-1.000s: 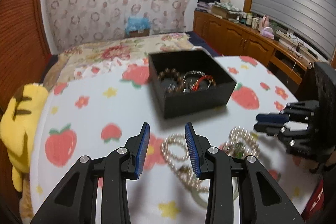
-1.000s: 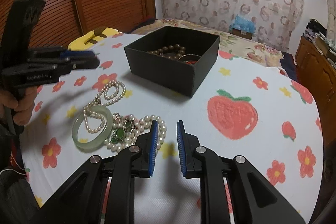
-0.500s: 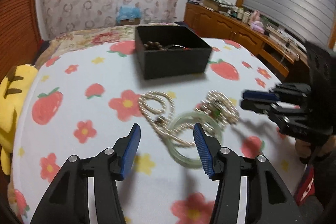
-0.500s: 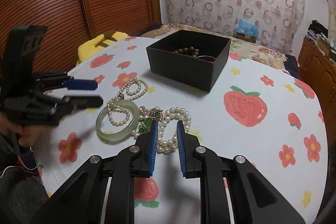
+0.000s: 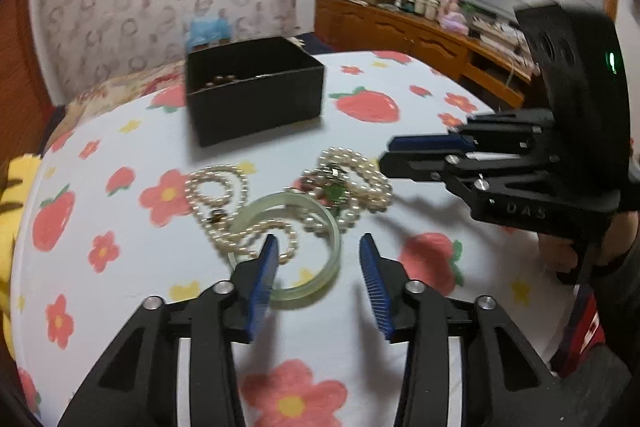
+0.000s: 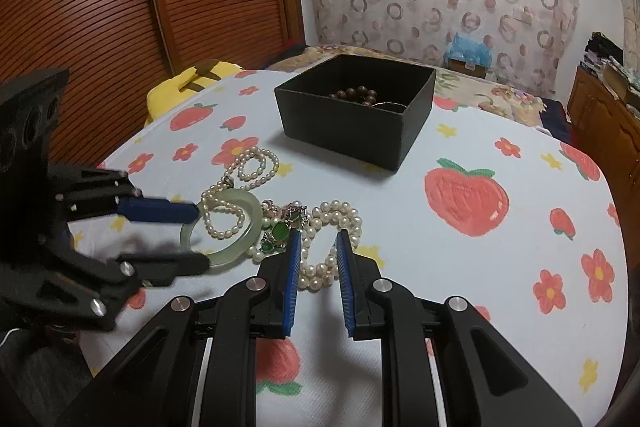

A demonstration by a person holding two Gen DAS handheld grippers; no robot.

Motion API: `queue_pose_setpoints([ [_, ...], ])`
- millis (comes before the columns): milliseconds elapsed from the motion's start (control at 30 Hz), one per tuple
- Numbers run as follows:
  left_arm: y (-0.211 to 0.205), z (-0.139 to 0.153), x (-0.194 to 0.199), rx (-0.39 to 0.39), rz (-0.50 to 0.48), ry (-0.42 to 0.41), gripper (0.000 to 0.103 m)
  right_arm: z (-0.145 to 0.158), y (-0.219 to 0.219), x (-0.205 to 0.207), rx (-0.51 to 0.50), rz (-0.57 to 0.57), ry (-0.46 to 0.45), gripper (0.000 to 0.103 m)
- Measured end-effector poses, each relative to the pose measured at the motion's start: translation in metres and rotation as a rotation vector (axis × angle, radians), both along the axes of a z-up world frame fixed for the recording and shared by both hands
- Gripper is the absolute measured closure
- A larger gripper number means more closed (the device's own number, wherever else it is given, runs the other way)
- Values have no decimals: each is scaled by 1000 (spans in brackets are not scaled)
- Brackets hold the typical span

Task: Organize jewelry
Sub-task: 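Lower the left gripper onto the green jade bangle and close on it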

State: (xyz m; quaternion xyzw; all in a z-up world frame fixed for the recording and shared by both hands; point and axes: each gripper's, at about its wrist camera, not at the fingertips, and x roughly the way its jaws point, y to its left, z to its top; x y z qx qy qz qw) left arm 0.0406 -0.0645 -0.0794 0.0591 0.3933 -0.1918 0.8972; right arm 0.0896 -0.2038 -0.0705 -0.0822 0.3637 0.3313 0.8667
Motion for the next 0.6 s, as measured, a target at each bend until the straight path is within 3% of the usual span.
queue_pose_setpoints([
  [333, -14, -15, 11, 64, -25, 28, 91, 2, 0, 2, 4, 6, 3, 83],
  [600, 4, 6, 1, -39, -9, -2, 95, 1, 7, 2, -1, 15, 5, 83],
])
